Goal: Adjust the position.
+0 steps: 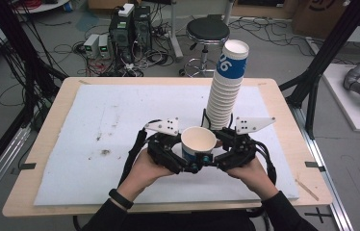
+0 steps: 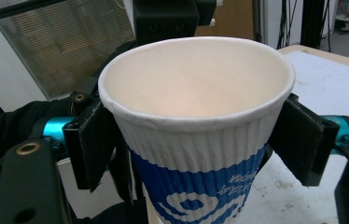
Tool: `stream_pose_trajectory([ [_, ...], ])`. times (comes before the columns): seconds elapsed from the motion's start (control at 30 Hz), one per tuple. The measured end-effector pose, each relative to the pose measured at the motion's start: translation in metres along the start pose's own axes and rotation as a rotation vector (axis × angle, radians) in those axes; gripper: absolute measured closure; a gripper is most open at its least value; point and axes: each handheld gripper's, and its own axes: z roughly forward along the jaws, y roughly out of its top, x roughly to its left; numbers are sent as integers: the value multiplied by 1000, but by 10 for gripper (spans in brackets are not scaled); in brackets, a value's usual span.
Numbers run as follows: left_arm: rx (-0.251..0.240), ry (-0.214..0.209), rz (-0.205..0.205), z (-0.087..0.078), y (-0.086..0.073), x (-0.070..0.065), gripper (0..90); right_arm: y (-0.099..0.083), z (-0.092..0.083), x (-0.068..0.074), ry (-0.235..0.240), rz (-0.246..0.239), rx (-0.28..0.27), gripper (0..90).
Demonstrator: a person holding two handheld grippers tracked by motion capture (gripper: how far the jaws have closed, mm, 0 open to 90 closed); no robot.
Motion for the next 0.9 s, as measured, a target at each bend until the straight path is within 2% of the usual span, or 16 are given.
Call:
stream_pose_trajectory([
  [0.1, -4, 7, 3, -2, 0, 0, 247, 0, 1, 1, 1, 4, -4, 221],
  [0.5, 8, 23, 23, -6, 1, 1, 249, 1, -4, 0, -12, 0, -18, 173],
  [0.7, -16, 41, 22, -14, 5, 0, 249, 2, -14, -2, -45, -22, -36, 174],
  [0.9, -39, 57, 31, -23, 9, 0, 249, 1, -19, -4, -60, -40, -28, 174],
])
